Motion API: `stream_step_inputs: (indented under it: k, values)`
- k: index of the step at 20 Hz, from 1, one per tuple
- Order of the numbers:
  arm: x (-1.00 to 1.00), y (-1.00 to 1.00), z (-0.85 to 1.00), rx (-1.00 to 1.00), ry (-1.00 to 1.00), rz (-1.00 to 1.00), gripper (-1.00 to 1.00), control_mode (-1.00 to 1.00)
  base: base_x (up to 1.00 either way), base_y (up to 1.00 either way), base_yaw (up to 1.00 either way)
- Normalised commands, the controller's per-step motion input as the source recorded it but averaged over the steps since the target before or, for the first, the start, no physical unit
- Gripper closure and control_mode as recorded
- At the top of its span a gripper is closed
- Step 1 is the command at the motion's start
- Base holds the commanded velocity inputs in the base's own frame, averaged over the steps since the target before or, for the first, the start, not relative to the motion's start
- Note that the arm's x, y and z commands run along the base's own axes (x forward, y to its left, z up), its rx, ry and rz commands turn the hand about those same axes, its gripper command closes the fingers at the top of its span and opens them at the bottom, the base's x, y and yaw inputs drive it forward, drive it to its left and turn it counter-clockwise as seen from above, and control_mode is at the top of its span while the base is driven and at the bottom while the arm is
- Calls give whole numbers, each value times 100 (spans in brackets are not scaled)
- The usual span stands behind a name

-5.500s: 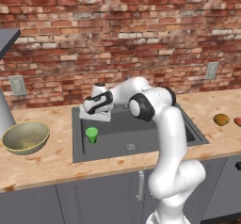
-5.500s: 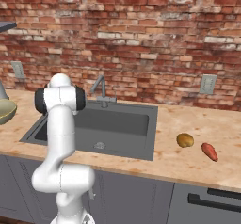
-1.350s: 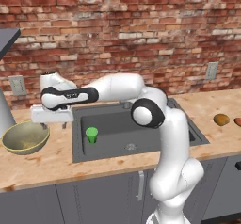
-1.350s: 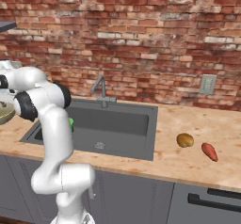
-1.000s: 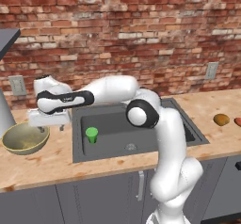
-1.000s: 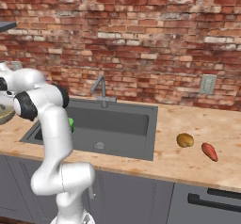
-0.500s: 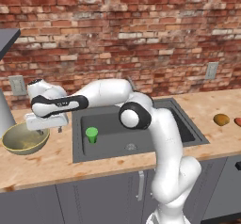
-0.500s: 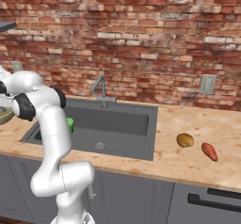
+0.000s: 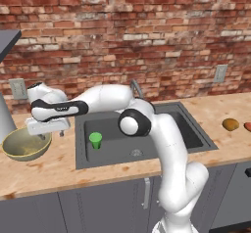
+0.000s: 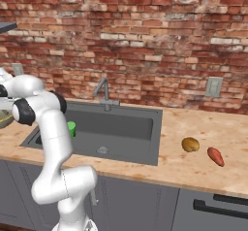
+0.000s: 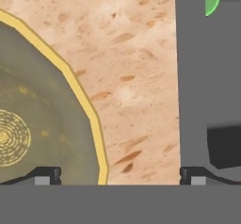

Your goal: Remove the potato and sweet potato from the sink. Then move the bowl and cup from the counter to the sink for washing.

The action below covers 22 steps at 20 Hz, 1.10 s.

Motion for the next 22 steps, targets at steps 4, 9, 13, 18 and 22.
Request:
stream_step_inputs:
  k: [4, 9, 13, 18, 22]
  values:
    - [17, 5, -14, 0, 0, 0, -100, -100, 0, 0, 0]
    - [16, 7, -14, 0, 0, 0, -100, -100, 0, 0, 0]
    - [12, 9, -14, 0, 0, 0, -100, -100, 0, 0, 0]
    - [12, 9, -8, 0, 0, 0, -100, -100, 0, 0, 0]
    - [3, 10, -5, 0, 0, 0, -100, -100, 0, 0, 0]
